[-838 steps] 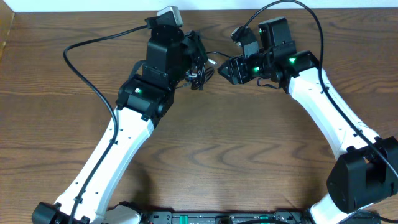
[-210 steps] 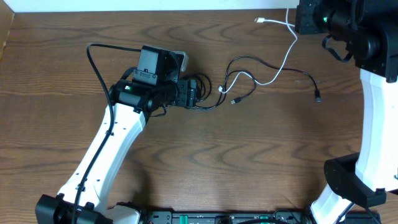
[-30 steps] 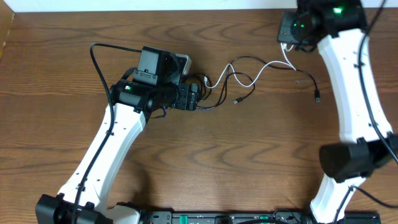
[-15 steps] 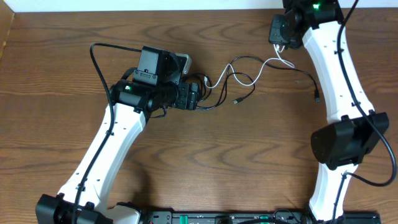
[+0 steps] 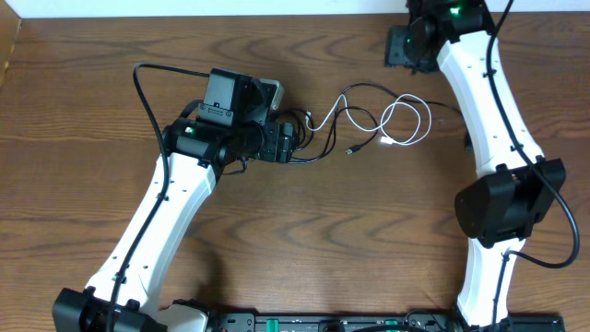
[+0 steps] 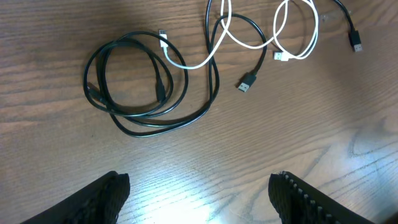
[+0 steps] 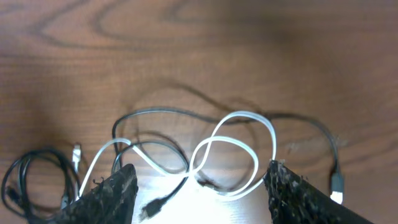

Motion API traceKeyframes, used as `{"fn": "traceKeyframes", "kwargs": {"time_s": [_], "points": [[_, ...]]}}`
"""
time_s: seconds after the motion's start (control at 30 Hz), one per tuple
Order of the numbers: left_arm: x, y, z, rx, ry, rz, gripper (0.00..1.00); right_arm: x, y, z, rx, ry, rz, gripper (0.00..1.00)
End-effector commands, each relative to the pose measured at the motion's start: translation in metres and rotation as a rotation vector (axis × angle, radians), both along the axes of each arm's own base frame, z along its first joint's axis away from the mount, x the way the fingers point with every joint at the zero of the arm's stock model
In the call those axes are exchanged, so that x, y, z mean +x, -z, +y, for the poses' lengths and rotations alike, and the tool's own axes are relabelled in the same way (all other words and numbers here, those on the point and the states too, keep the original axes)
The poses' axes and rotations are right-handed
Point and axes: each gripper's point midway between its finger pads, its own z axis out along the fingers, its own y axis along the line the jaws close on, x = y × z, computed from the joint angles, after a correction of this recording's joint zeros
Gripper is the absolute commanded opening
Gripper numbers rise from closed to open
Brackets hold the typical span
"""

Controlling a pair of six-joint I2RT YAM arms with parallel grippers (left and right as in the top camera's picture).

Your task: Untangle cables

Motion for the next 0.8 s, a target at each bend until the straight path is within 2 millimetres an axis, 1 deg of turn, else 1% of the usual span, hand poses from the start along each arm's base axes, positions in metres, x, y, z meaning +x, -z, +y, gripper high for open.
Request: {"fn": "traceKeyframes", "kwargs": {"time_s": [0.0, 0.03, 0.17, 0.23, 0.3, 0.33, 0.4, 0.5, 0.77], "points": [[-0.001, 0.004, -0.001, 0.003, 0.014, 0.007, 0.77, -0.011, 0.044, 0.015, 0.013, 0.072, 0.116, 0.64], [-0.001, 0.004, -0.001, 0.003, 0.014, 0.007, 0.77, -0.012, 0.050, 0.016, 0.008, 0.092, 0.129, 0.64], [-0.003, 0.005, 0.000, 0.005, 0.014, 0.013, 0.77, -0.020, 0.088, 0.023, -0.001, 0.170, 0.214, 0.66], [-0.003, 0.005, 0.000, 0.006, 0.014, 0.015, 0.77, -0.024, 0.106, 0.023, -0.011, 0.201, 0.255, 0.66], [-0.003, 0.005, 0.000, 0.007, 0.014, 0.017, 0.77, -0.029, 0.130, 0.023, -0.032, 0.213, 0.311, 0.66], [-0.003, 0.005, 0.000, 0.007, 0.015, 0.016, 0.77, -0.031, 0.136, 0.023, -0.039, 0.213, 0.326, 0.66], [-0.003, 0.005, 0.000, 0.007, 0.015, 0.016, 0.77, -0.032, 0.143, 0.023, -0.045, 0.215, 0.339, 0.66], [-0.003, 0.005, 0.000, 0.007, 0.015, 0.016, 0.77, -0.033, 0.148, 0.017, -0.061, 0.279, 0.341, 0.66], [-0.003, 0.005, 0.000, 0.010, 0.021, 0.013, 0.77, -0.039, 0.162, 0.008, -0.098, 0.335, 0.352, 0.67]]}}
